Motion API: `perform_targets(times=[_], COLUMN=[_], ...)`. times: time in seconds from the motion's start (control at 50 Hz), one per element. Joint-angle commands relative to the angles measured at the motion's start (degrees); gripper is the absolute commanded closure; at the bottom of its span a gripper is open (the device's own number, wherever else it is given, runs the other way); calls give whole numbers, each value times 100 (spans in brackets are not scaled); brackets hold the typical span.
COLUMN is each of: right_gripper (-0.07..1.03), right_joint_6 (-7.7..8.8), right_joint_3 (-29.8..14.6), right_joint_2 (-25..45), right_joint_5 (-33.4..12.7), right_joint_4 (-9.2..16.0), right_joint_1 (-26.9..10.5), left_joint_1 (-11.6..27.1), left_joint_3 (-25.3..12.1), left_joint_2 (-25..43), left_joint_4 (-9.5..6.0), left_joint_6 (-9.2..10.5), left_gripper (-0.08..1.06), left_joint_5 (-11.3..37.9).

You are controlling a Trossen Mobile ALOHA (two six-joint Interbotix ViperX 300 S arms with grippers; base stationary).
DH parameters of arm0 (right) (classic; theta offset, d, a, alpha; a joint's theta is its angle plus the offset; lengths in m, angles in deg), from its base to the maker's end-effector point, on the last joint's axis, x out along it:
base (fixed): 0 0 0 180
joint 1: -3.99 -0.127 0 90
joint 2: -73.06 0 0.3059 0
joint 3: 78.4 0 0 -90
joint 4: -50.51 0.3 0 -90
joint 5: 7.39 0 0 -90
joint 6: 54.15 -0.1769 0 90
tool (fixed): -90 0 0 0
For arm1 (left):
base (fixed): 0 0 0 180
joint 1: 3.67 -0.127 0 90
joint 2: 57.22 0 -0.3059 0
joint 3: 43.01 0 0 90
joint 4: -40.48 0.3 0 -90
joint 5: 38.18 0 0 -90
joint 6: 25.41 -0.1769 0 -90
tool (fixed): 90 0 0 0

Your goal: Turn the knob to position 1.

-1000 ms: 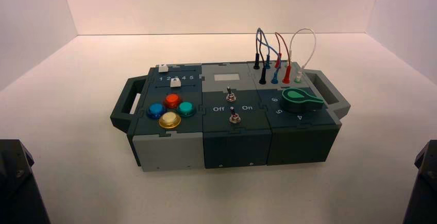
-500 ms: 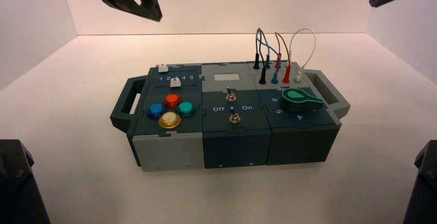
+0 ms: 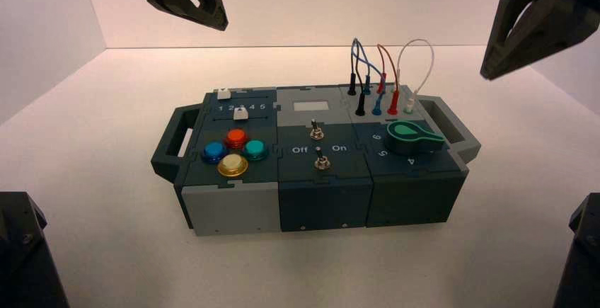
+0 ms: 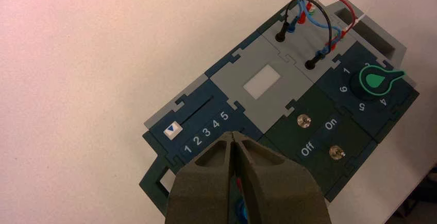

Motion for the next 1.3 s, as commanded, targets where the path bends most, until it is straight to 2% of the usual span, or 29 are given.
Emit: perform_targets(times=[0.02,0.12,0.18,0.36,0.64,1.3], right_gripper=[99,99,99,99,99,99], right_joint_6=[26,26,35,35,123,176], right_joint_3=[70,158,246,290,290,264], right_joint_2=[246,457,686,993,1318,2118], right_joint_5=[79,176,387,694,958,1459], right_joint_4=[158,185,272,316,316,290], right_joint_1=[-62,-202,-439,-686,-721,-721], left_joint_1=[18,18,18,18,18,18], left_joint_3=[-185,-211,-211,-211,-211,-246], left_joint_2=[-26,-18,-9,-9,-9,18], left_joint_4=[0,0,0,0,0,9], left_joint_6=[0,0,0,-9,-18,-44], left_gripper=[101,101,101,101,101,101], left_joint_5=[-18,-9,0,9,9,9])
